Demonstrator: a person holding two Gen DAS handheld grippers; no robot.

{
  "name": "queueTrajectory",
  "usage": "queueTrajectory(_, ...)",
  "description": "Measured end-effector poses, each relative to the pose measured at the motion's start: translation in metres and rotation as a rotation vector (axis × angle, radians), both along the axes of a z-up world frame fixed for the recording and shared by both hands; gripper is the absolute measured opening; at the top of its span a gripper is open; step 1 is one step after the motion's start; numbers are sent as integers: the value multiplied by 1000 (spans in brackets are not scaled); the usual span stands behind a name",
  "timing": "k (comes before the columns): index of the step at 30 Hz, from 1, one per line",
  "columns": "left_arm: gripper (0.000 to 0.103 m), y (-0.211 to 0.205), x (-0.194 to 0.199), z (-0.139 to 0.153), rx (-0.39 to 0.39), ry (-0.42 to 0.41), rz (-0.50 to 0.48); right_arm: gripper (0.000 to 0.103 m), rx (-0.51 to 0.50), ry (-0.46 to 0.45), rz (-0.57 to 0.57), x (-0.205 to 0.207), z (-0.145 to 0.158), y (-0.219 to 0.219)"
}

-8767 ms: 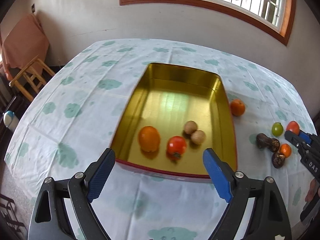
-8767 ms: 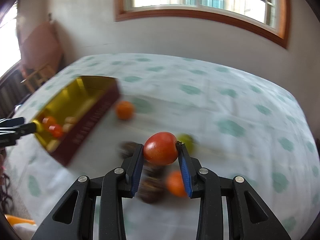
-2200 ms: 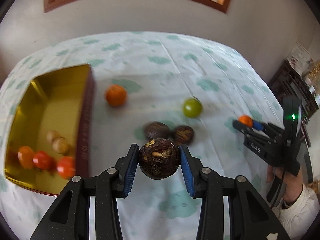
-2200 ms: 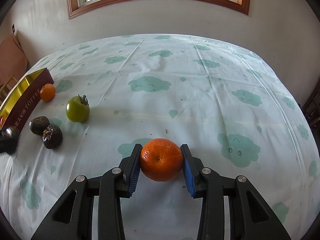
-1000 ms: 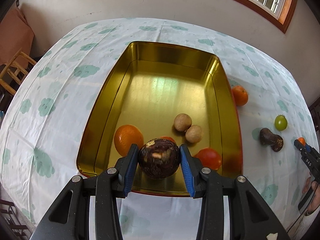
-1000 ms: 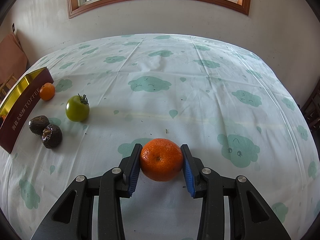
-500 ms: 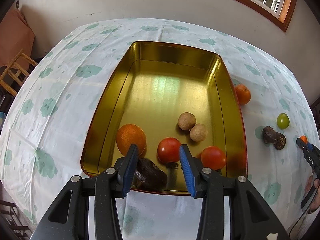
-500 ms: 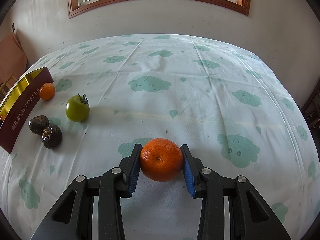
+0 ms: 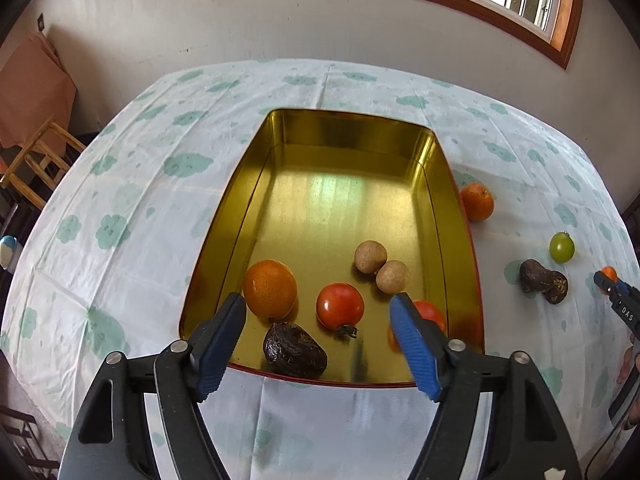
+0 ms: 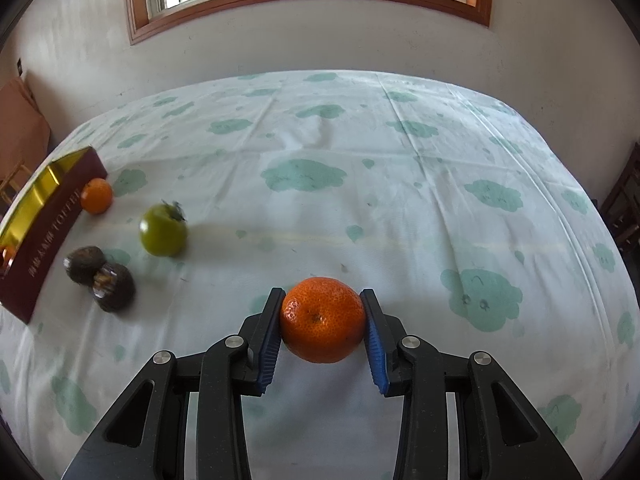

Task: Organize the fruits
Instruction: 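Carry the mandarin into the tin and open the right gripper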

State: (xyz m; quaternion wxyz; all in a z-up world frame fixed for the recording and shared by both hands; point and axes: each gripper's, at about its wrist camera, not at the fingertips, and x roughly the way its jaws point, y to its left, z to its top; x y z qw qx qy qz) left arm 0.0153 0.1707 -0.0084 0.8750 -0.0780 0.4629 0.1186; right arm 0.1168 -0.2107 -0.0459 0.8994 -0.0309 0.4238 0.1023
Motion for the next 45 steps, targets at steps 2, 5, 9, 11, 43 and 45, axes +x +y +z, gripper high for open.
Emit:
queueTrajectory(2,73,0,-3,3,1,-13,2,38,15,-13,27,-2,8,11)
queueTrajectory(5,74,0,-9,8,12,-28,17,38,39,-35,91,-6,22,36)
queueTrajectory(9,77,6,-19,13,18,-46,41,38,64,-61,202,-14,38,80)
queueTrajectory(11,77,12,-25,16,6,-53,61,38,75,-67,254,-18,44,103)
queueTrajectory(43,81,81,-74,10,-24,-38,276,39,8,2,681,-61,21,311)
queueTrajectory(45,81,80,-75,9,-28,-37,274,39,5,10,682,-60,18,313)
